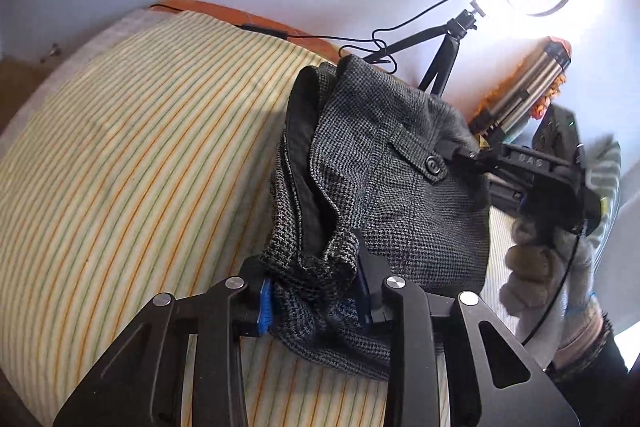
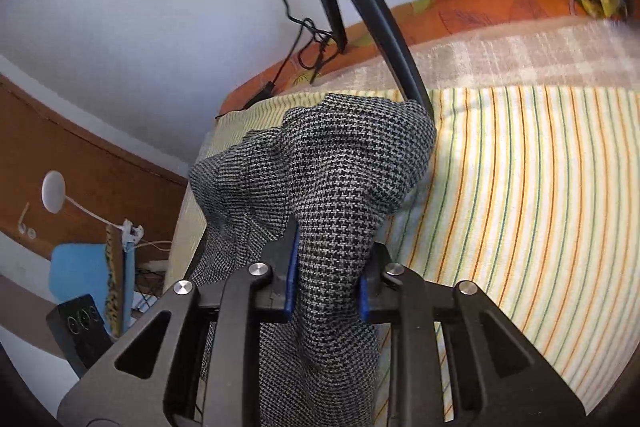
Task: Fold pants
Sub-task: 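Lift the folded trousers with the left gripper and carry them toward the pillow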
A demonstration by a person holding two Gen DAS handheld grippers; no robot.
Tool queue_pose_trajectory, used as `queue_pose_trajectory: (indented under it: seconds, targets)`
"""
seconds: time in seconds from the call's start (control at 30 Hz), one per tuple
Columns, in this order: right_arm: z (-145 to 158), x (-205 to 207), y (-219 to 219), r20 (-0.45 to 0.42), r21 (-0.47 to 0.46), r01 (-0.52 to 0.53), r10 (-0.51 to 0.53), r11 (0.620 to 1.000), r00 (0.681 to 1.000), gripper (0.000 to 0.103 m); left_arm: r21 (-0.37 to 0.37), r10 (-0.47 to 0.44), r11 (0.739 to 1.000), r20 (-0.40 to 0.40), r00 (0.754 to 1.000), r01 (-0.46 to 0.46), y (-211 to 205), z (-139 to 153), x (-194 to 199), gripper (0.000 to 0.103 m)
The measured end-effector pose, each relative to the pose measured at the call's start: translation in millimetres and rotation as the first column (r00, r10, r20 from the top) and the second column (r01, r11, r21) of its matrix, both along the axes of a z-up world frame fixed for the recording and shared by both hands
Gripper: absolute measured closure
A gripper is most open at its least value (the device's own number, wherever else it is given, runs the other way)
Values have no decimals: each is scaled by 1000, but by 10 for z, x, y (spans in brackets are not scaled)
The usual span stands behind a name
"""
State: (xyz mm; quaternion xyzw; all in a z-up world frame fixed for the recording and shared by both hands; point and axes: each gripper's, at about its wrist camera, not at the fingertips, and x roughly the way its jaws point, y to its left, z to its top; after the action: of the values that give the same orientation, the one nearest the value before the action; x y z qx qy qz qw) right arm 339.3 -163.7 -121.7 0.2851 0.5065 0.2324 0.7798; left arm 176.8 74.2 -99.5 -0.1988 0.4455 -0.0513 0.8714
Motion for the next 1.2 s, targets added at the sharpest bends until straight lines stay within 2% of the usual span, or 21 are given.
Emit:
queue_pose_trajectory:
  seconds: [0.23,0.57,0.9,1.2]
  targets:
    - [403,-90,144,103,-104,-47,57,994,993,83,24,-41,999,42,998,40,-81,116,-66,77]
    - [733,-301,65,163,-169,-38,66,985,984,84,17,-109,994,82,991,108,-308,259,-122,78]
    - [1025,-543,-498,215,-165,36,1,986,977,84,-1,-202,979,150,968,205,-806,528,-99,78]
    - [1297,-755,-1274,257,-188,133,-82,973,963,84,-20,-297,951,206,932,308,-1421,744,77,78]
